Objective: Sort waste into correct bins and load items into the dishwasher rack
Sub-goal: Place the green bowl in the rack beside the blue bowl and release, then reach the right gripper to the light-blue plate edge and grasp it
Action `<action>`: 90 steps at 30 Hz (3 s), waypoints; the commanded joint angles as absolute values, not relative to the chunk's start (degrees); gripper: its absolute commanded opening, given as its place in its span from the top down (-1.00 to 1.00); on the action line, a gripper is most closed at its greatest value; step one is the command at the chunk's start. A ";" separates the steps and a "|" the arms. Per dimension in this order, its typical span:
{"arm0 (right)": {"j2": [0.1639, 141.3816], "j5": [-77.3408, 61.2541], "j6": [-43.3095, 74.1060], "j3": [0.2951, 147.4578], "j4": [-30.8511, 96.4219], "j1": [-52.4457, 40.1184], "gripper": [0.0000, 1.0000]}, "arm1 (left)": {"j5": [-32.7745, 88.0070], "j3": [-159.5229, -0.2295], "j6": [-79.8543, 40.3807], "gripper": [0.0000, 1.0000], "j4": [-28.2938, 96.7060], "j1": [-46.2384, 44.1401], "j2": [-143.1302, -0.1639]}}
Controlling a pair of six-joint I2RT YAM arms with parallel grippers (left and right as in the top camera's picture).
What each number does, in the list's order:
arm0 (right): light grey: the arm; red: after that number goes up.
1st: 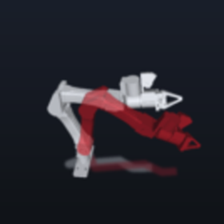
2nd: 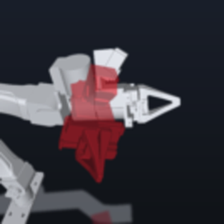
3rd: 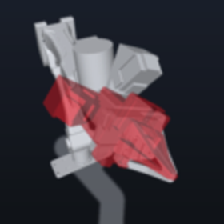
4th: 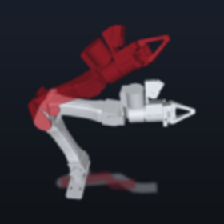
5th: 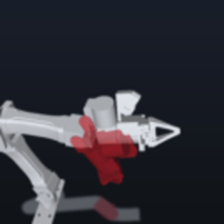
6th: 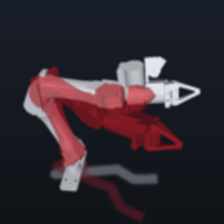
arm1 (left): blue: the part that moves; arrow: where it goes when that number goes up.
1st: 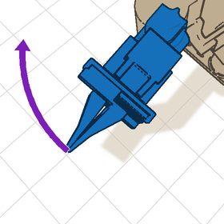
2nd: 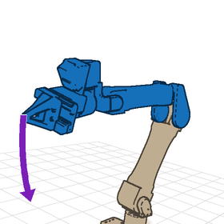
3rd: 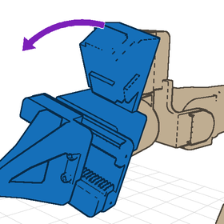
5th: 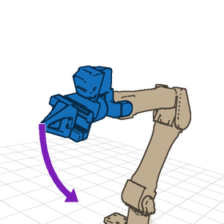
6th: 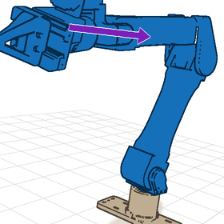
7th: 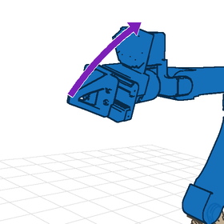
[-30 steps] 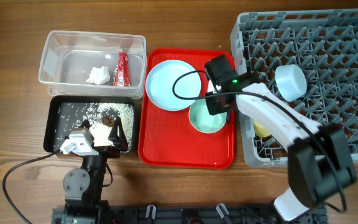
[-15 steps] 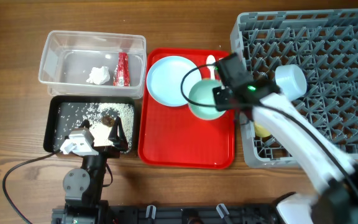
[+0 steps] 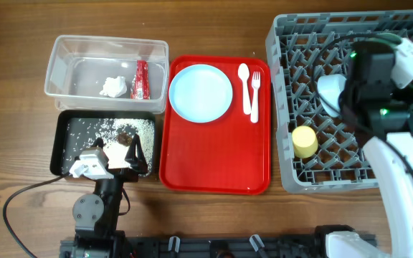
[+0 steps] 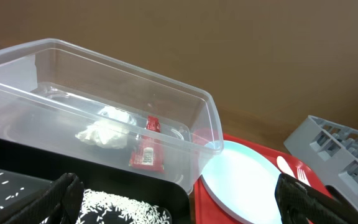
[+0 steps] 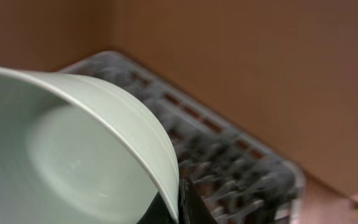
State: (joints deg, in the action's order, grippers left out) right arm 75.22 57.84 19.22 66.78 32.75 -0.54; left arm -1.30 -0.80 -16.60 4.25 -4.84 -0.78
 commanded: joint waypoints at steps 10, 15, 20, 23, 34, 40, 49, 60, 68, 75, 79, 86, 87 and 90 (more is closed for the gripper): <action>92.40 64.73 0.49 66.72 20.56 14.33 0.91 | -0.45 -0.32 -15.81 -1.00 4.05 -4.54 -0.27; 95.94 66.11 -11.94 66.72 12.80 14.81 0.91 | -0.45 -0.32 -15.81 -1.00 4.05 -4.54 -0.27; 99.15 66.11 -12.14 66.72 13.10 13.98 0.91 | -0.45 -0.32 -15.81 -1.00 4.05 -4.54 -0.27; 100.84 66.08 -12.08 66.72 13.23 12.58 0.91 | -0.45 -0.32 -15.81 -1.00 4.05 -4.54 -0.27; 103.83 65.67 -13.50 66.72 17.28 8.51 0.91 | -0.45 -0.32 -15.81 -0.99 4.05 -4.54 -0.27; 101.16 61.01 -13.15 66.72 18.55 3.81 0.52 | -0.45 -0.32 -15.81 -1.00 4.05 -4.54 -0.27; 88.38 33.26 -9.37 67.90 24.75 -18.46 -0.29 | -0.45 -0.32 -15.81 -1.00 4.05 -4.54 -0.27; 94.87 -13.45 27.81 70.17 31.07 -32.93 -0.10 | -0.45 -0.32 -15.81 -1.00 4.05 -4.54 -0.27; 104.07 4.16 43.68 70.17 25.96 -29.52 -0.01 | -0.45 -0.32 -15.81 -1.00 4.05 -4.54 -0.27; 112.77 1.43 50.17 70.17 25.41 -29.02 0.12 | -0.45 -0.32 -15.81 -1.00 4.05 -4.54 -0.27; 115.87 -1.30 50.17 70.17 25.19 -29.02 0.58 | -0.45 -0.32 -15.81 -1.00 4.05 -4.54 -0.27; 112.49 2.33 52.99 70.17 30.96 -28.84 0.91 | -0.45 -0.32 -15.81 -1.00 4.05 -4.54 -0.27; 111.07 3.60 52.12 70.17 31.92 -28.84 0.91 | -0.45 -0.32 -15.81 -1.00 4.05 -4.54 -0.27; 104.44 5.87 41.36 70.17 32.23 -28.84 0.91 | -0.45 -0.32 -15.84 -1.00 4.05 -4.54 -0.27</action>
